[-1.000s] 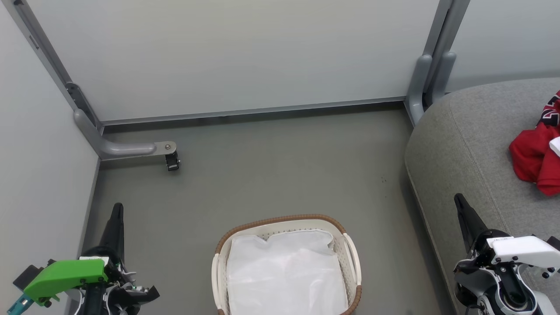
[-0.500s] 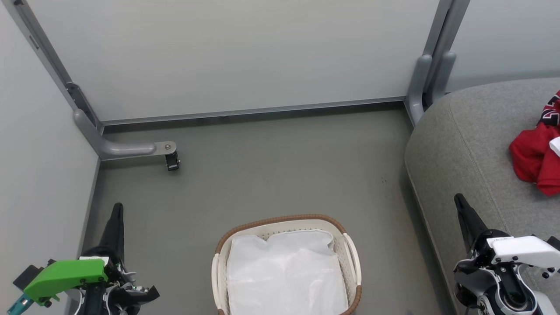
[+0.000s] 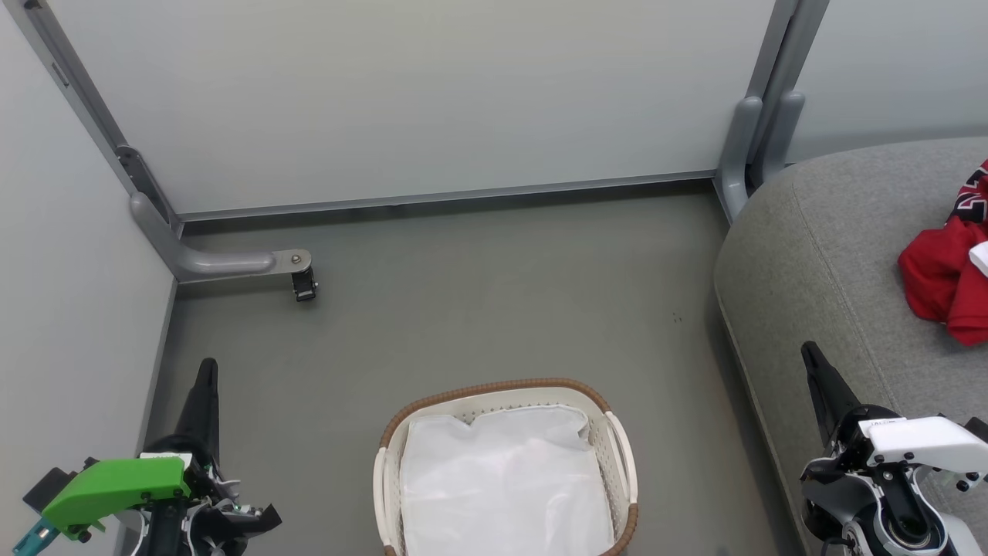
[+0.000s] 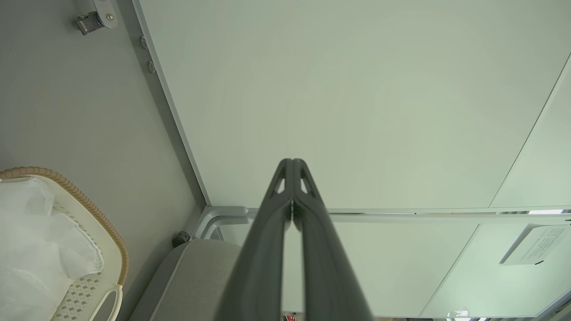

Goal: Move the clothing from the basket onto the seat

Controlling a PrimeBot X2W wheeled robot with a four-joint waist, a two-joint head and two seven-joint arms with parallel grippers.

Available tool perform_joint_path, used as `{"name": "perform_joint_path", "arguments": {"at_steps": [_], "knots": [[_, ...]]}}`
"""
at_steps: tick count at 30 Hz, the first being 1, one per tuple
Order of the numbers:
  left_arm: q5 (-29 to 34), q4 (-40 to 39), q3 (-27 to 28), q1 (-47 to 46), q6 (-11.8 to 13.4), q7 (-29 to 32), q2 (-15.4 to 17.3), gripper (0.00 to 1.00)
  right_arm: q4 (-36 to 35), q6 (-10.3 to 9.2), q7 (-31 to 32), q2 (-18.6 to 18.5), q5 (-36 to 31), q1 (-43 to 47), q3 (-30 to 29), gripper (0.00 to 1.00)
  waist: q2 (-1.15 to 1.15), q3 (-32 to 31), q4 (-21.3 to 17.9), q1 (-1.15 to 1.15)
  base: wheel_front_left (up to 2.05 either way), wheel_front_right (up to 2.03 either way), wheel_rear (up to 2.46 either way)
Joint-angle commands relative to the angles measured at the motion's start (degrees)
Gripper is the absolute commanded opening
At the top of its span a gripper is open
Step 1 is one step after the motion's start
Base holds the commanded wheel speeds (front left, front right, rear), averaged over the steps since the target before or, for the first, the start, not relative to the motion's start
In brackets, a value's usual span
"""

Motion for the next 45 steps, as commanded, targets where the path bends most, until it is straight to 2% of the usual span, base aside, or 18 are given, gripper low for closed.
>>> {"name": "perform_joint_path", "arguments": {"at_steps": [1,45], "knots": [[-0.16,-0.02,0.14,-0.53,0.00,0.20,0.27,0.00,-0.15,0.00,0.19,-0.34,0.23,0.65,-0.10,0.00,0.00,0.00,0.00,0.00,0.00,0.00,0.00],[-0.17,-0.03,0.12,-0.53,0.00,0.19,0.27,0.00,-0.15,0.00,0.18,-0.34,0.24,0.65,-0.09,0.00,0.00,0.00,0.00,0.00,0.00,0.00,0.00]]}}
